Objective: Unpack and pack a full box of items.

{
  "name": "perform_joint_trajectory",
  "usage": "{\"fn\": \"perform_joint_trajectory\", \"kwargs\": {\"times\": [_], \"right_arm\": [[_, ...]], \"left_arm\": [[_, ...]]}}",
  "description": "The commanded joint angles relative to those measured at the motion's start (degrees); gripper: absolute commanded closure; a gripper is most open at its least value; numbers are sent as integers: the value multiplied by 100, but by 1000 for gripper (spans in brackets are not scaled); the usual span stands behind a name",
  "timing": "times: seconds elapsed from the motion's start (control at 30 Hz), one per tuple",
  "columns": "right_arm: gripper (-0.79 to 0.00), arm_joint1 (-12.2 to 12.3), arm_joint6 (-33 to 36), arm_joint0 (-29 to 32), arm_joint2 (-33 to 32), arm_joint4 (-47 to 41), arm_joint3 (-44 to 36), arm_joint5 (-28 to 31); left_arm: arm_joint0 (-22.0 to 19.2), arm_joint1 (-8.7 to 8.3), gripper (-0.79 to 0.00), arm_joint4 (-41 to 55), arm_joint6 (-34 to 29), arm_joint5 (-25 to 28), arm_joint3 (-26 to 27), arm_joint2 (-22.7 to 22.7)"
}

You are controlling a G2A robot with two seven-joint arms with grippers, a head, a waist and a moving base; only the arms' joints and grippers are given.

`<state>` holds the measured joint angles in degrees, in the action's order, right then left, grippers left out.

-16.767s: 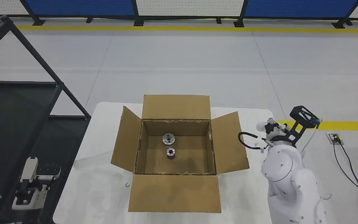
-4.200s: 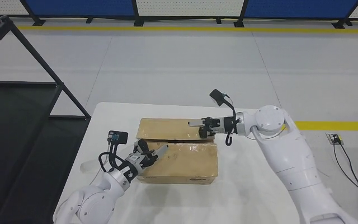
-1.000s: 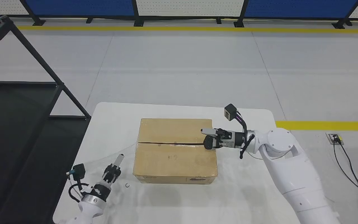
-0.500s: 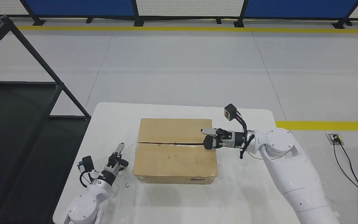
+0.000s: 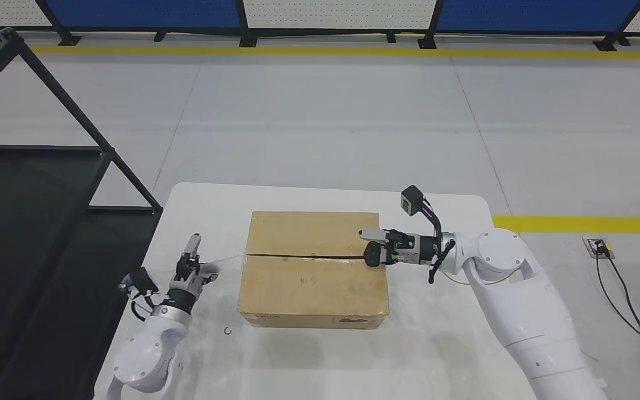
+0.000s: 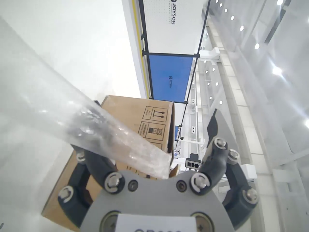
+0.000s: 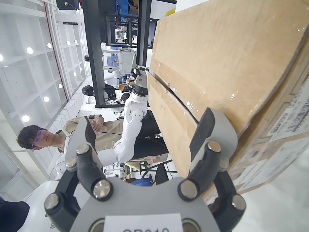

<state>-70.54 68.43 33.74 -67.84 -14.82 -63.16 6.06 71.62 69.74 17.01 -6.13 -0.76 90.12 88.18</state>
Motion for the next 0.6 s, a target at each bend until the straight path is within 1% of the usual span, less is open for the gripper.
{"fn": "perform_joint_trajectory", "kwargs": {"times": [0.0, 0.33, 0.57], "right_arm": [[-785, 0, 0, 0, 0, 0, 0, 0], [-785, 0, 0, 0, 0, 0, 0, 0], [-785, 0, 0, 0, 0, 0, 0, 0]], "left_arm": [[-4, -3, -785, -13, 23, -5, 98, 61], [40, -19, -785, -246, 178, 9, 655, 316], [-68, -27, -785, -393, 173, -82, 946, 420]]}}
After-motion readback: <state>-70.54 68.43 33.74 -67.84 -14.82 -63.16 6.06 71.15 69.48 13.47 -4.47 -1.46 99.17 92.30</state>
